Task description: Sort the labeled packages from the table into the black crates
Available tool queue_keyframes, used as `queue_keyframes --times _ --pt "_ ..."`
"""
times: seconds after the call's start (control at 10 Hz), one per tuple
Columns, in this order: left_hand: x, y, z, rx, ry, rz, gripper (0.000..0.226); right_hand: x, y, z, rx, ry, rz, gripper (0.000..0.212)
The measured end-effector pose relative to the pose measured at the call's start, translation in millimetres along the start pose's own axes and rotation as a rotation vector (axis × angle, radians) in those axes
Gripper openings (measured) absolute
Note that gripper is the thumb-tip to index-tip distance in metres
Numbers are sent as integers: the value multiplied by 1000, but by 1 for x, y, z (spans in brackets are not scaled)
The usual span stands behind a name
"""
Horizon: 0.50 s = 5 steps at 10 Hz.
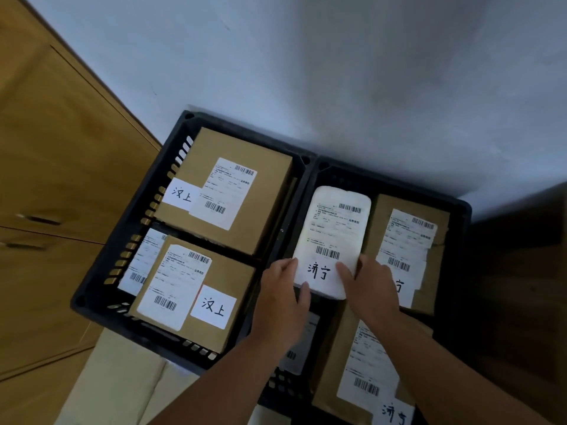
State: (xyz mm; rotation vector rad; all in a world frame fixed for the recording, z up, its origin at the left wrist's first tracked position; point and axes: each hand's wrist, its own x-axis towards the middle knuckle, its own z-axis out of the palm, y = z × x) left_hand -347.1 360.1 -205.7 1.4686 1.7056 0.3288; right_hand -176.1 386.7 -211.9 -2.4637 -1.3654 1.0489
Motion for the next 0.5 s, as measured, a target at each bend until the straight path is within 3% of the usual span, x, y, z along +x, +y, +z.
queue_keyframes --times 0.2,0.4,0.5 --pt "7 12 16 84 -64 72 58 12 -2 11 -55 -2 10 43" --pt "9 14 8 59 -76 13 53 6 -2 9 -35 67 -62 73" --pt "0 13 -3 111 -66 53 52 -2 -2 5 -89 108 -133 74"
